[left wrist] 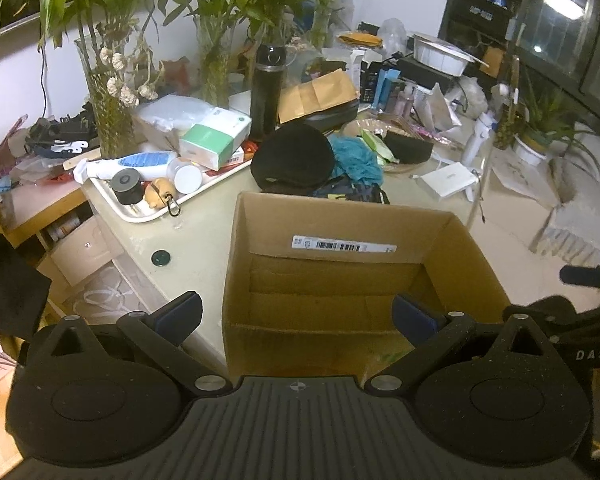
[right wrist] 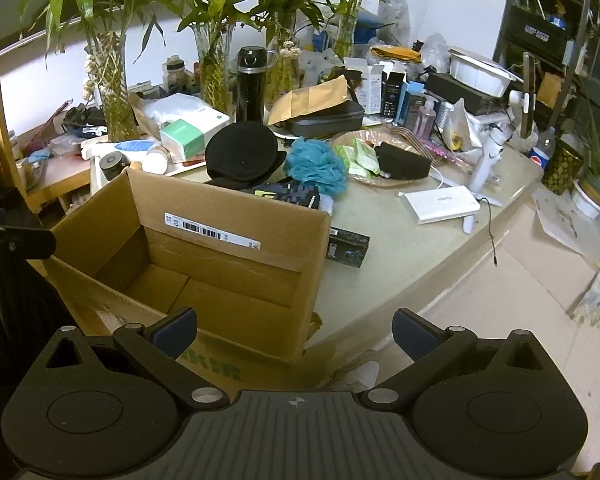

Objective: Organize soft objects
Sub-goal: 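Move both tools toward the open cardboard box on the table, then grasp the black barcode tube with the right tool while the left tool reaches toward the black foam disc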

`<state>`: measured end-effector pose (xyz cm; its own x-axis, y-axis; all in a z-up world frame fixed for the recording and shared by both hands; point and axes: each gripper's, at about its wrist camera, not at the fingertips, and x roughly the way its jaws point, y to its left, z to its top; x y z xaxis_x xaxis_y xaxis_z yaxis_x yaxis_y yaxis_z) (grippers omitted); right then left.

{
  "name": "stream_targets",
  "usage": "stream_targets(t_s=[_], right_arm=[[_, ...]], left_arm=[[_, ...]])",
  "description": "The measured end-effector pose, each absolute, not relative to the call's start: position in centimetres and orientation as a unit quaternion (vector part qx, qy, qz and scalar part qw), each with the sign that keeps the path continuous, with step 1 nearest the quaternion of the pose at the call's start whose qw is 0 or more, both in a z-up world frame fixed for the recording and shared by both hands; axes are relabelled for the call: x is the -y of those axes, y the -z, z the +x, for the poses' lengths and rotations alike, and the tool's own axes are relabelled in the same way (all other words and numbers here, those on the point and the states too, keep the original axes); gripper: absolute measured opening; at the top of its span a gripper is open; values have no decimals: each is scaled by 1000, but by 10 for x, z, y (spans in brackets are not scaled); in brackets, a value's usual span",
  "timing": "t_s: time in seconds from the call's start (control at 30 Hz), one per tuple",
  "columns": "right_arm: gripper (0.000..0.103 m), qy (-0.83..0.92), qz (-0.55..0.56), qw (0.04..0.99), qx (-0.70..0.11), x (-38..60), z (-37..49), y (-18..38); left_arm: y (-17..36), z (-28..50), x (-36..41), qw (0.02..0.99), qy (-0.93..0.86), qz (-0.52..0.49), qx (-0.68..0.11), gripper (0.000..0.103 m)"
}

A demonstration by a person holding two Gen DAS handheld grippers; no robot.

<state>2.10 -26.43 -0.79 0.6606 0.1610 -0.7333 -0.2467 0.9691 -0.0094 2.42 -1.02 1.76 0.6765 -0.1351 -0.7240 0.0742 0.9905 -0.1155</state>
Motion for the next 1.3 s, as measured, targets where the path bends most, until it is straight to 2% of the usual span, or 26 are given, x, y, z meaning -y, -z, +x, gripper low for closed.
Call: stream_targets(t_s=[0.47,1.0,1.3], right_arm=[[103,-143,-15,905,-400,279,34,18],[103,-107,13,934,-340,298,35,-34],[103,-107,30,930,-350,304,36,-28]], left_arm=[[-29,34,17,922,60,-55,-379,103],[-55,37,32,925,113,-39,-361,103],[-50,37,25,924,129,-21,-360,103]])
